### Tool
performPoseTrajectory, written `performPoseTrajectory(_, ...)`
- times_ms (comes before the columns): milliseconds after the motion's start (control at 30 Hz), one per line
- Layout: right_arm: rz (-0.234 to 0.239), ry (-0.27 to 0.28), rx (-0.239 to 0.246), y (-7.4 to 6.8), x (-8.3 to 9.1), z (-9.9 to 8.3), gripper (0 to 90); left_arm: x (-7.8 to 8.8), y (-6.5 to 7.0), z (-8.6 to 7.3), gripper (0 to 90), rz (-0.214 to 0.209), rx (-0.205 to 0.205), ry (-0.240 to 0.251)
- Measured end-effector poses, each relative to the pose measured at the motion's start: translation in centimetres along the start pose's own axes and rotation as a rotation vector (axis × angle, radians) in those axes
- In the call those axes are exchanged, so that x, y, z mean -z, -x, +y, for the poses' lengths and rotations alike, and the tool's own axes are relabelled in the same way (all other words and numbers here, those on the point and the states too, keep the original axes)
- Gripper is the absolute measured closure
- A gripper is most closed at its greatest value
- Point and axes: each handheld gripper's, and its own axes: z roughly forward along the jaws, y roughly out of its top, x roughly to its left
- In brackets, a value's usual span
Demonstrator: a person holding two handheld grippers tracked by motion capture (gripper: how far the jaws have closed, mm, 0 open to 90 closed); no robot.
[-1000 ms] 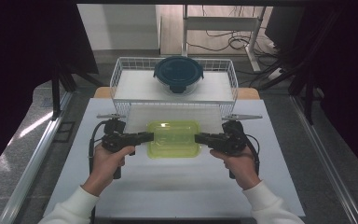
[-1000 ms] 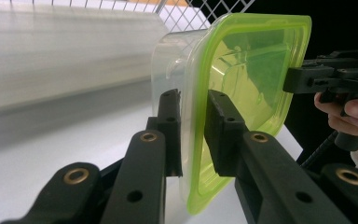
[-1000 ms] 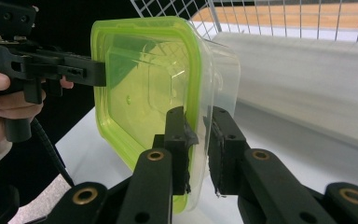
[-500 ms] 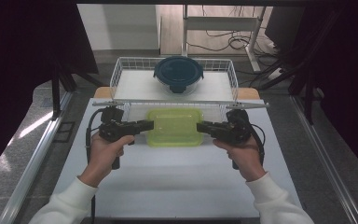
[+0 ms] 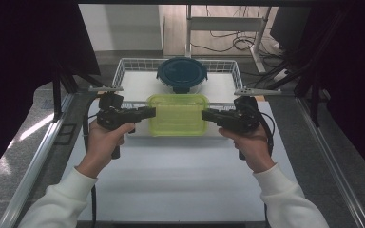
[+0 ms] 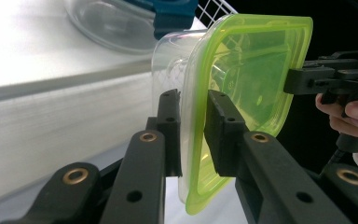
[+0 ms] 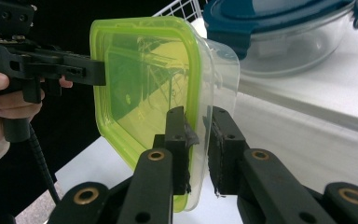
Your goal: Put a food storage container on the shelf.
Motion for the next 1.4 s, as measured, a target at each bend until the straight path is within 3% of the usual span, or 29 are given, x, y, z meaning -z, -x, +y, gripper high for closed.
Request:
performPoseTrajectory(400,0.023,0.037,0.007,0.4,0.4,2.7,78.4,0.4,0.2,3.0,76.9,-0.006,-0.023,0.03)
performPoseTrajectory(767,0.023,0.059,-0.013,1.5,-0.1,5.2,78.5,0.1,-0.5,6.2,78.0,-0.007,-0.034,0.048)
performPoseTrajectory(1400,-0.012,0.05,-0.042,4.0,-1.6,10.6,79.1,-2.1,-3.1,11.6,78.3,-0.031,0.017,0.04)
